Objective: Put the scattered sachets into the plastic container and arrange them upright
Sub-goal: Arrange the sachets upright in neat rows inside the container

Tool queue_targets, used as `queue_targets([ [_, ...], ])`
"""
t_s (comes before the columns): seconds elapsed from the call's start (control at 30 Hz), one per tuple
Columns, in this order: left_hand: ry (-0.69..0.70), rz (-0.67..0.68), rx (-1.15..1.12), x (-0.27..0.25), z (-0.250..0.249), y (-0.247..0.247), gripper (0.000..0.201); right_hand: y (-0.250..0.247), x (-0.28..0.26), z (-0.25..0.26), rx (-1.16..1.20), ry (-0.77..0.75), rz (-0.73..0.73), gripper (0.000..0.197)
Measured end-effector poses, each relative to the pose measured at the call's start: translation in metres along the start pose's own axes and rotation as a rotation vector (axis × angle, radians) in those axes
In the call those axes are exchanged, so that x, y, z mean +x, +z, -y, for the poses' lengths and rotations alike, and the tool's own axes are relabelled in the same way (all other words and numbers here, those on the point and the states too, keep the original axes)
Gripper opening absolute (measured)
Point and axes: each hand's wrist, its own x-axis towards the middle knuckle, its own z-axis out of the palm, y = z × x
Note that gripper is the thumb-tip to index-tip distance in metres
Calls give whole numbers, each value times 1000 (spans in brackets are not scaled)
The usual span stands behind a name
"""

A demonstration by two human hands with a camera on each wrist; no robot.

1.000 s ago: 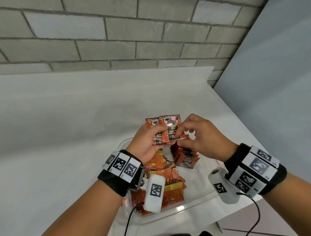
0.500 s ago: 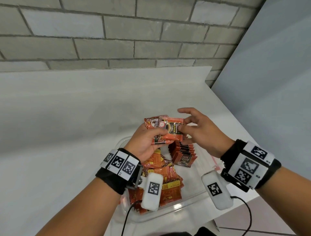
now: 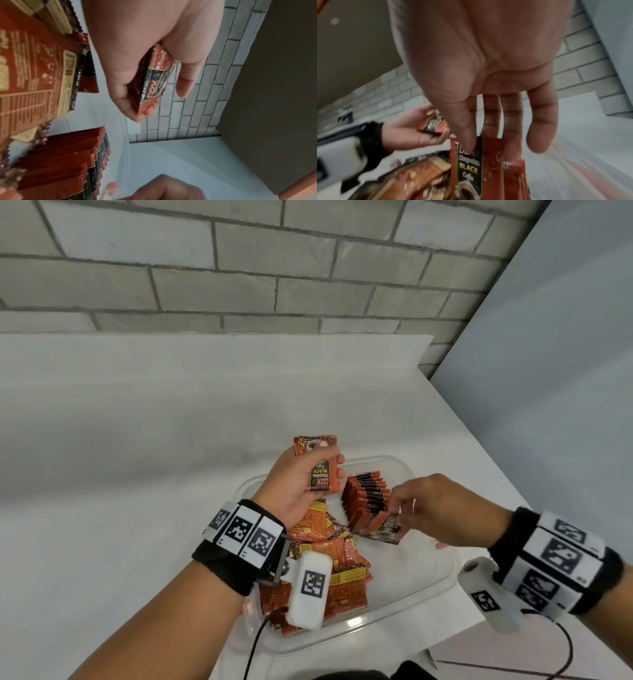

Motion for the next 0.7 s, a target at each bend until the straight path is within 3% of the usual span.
queue_targets([
  [0.17,4,2,25,0,0,0,13,17,12,0,-262,40,67,14],
  [0.7,-3,-1,17,-1,0,2,11,18,26,19,-594,-22,87,18],
])
